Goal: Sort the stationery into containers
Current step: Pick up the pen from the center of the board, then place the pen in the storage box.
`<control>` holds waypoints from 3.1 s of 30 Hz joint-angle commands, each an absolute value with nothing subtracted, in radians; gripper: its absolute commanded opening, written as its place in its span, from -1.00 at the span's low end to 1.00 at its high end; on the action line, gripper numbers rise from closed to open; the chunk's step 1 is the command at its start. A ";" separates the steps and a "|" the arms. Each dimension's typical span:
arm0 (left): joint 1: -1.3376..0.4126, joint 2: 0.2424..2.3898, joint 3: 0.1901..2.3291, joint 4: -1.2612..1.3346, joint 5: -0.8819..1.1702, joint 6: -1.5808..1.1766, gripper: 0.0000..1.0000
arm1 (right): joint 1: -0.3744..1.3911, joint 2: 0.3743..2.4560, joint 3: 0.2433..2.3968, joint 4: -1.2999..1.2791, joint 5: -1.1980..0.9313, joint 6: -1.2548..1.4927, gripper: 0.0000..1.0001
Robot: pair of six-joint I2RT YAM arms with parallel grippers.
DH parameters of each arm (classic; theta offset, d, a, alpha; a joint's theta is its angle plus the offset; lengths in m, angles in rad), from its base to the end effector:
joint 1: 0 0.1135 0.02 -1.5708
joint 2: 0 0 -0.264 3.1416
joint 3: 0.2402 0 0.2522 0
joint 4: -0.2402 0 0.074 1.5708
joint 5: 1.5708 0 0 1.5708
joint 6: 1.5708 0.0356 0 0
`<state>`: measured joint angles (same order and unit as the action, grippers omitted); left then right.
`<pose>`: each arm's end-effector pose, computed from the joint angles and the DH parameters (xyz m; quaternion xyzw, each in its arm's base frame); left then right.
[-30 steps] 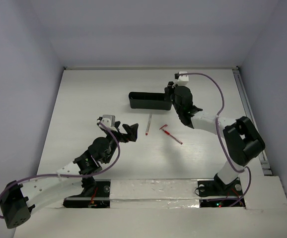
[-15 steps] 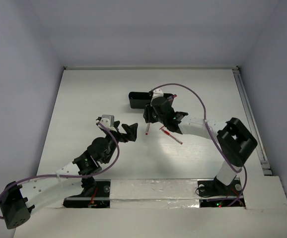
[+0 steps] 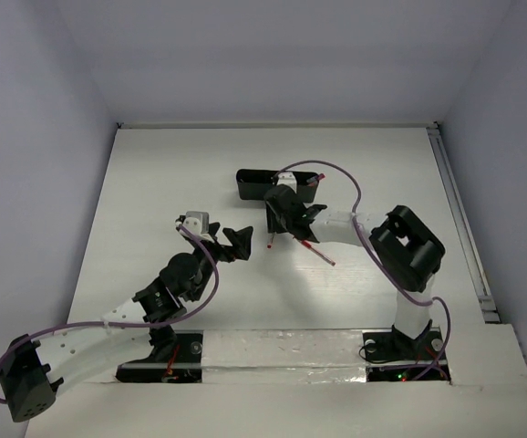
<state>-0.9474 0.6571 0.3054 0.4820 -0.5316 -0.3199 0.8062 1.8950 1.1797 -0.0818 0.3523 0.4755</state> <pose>0.1112 -0.1238 0.2603 0.0086 0.6663 -0.2898 0.6870 0.2881 0.2826 0.1715 -0.0849 0.9102 0.0920 0.3948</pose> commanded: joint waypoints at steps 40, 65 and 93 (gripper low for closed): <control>-0.951 0.661 0.333 0.534 -0.526 -0.325 0.98 | 0.670 1.718 1.175 0.510 0.575 0.239 -1.00; -0.951 0.716 0.339 0.551 -0.531 -0.322 0.98 | 0.632 1.911 1.164 0.917 0.778 0.012 -1.00; -0.951 0.709 0.339 0.546 -0.540 -0.318 0.98 | 0.641 1.980 1.158 0.936 0.764 -0.034 -0.92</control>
